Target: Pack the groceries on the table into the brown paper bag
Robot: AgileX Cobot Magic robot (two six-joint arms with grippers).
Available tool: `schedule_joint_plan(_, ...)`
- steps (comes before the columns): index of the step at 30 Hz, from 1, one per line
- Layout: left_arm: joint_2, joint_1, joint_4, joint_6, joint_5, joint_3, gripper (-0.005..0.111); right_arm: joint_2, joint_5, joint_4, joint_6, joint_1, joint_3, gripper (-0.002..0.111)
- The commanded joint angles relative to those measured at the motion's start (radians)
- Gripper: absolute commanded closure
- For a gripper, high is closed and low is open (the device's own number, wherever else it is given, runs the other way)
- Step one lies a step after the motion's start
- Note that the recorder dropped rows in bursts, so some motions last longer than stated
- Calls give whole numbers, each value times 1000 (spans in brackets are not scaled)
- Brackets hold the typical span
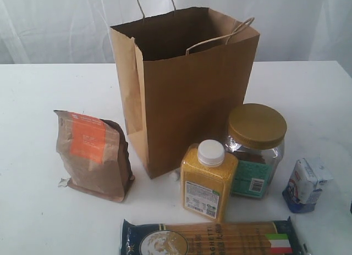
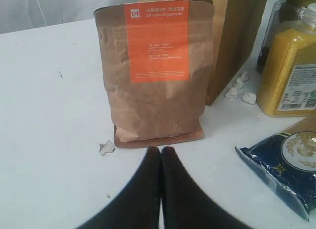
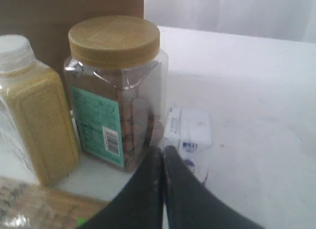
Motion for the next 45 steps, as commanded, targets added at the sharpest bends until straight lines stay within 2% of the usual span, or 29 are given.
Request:
schedule_joint_plan(1, -5, 5, -5, -6, 1, 3, 107, -7, -298, -12, 134, -2, 3, 108)
schedule_joint_plan(6, -5, 5, -5, -6, 1, 3, 107, -7, -468, -15, 150, -2, 3, 108)
schedule_joint_plan(11, -5, 5, -5, -6, 1, 3, 107, -7, -515, -15, 257, -2, -9, 108)
schedule_joint_plan(17, -5, 5, -5, -6, 1, 3, 107, -7, -556, -20, 505, -2, -12, 108)
schedule_joint_plan(20, -5, 5, -5, -6, 1, 3, 107, -7, -523, -41, 507, -2, -44, 108)
schedule_joint_plan(24, -5, 5, -5, -6, 1, 3, 107, -7, -308, -128, 467, -2, -182, 108)
schedule_joint_plan(27, -5, 5, -5, -6, 1, 3, 107, 68, -92, -79, 400, -2, -322, 108)
schedule_joint_plan(31, -5, 5, -5, -6, 1, 3, 107, 263, 225, 160, 14, -2, -532, 108)
schedule_joint_plan(35, -5, 5, -5, -6, 1, 3, 107, 461, 447, 285, -313, -2, -706, 108)
schedule_joint_plan(38, -5, 5, -5, -6, 1, 3, 107, 605, 553, 357, -421, -2, -825, 98)
schedule_joint_plan(41, -5, 5, -5, -6, 1, 3, 107, 710, 611, 427, -455, 13, -890, 72)
schedule_joint_plan(42, -5, 5, -5, -6, 1, 3, 107, 751, 626, 464, -492, 20, -904, 59)
schedule_joint_plan(45, -5, 5, -5, -6, 1, 3, 107, 866, 621, 518, -613, 68, -923, 38)
